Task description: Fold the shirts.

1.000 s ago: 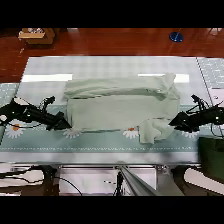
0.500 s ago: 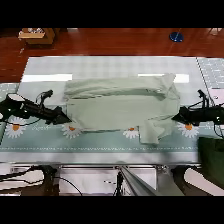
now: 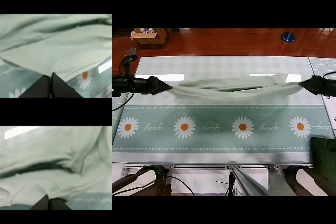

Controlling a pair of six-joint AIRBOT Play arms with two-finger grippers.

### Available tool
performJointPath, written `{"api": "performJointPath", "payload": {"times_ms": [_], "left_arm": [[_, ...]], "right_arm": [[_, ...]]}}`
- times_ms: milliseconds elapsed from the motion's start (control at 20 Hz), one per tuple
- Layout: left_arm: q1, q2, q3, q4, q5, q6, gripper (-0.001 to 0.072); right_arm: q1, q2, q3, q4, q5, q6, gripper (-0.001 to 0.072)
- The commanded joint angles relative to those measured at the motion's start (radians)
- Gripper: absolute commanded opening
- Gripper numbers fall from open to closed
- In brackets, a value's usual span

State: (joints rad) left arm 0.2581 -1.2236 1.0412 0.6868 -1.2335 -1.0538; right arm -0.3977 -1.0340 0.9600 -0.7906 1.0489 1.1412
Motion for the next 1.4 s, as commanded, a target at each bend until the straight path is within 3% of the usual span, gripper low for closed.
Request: {"api": "performJointPath", "payload": {"times_ms": [0, 150, 400, 700, 950, 1000, 1100, 1200, 1350], "left_arm": [[-0.009, -0.057, 0.027, -0.007, 0.126, -0.007, 0.0020], [-0.008, -0.186, 0.072, -0.007, 0.153, -0.007, 0.0020], [-0.014, -0.422, 0.280, -0.006, 0.153, -0.013, 0.0020], [-0.071, -0.642, 0.479, -0.006, 0.179, -0.014, 0.0021], [-0.088, -0.688, 0.496, -0.006, 0.182, -0.014, 0.0028], [-0.088, -0.694, 0.496, -0.006, 0.146, -0.017, 0.0097], [-0.087, -0.699, 0.497, -0.001, 0.068, -0.018, 0.0330], [-0.069, -0.698, 0.516, 0.035, -0.014, -0.063, 0.0340], [-0.012, -0.697, 0.600, 0.131, -0.178, -0.171, 0.0338]], "right_arm": [[0.099, -0.124, 0.069, 0.024, -0.178, -0.002, 0.0024], [0.177, -0.301, 0.178, 0.022, -0.302, -0.002, 0.0024], [0.194, -0.546, 0.360, 0.023, -0.355, 0.007, 0.0024], [0.194, -0.682, 0.411, 0.023, -0.456, 0.006, 0.0025], [0.194, -0.729, 0.411, 0.018, -0.424, 0.009, 0.0027], [0.194, -0.730, 0.411, 0.019, -0.412, 0.009, 0.0054], [0.189, -0.722, 0.411, 0.021, -0.384, 0.009, 0.0330], [0.166, -0.684, 0.411, 0.006, -0.345, 0.008, 0.0437], [0.102, -0.598, 0.419, -0.192, -0.259, 0.061, 0.0443]]}}
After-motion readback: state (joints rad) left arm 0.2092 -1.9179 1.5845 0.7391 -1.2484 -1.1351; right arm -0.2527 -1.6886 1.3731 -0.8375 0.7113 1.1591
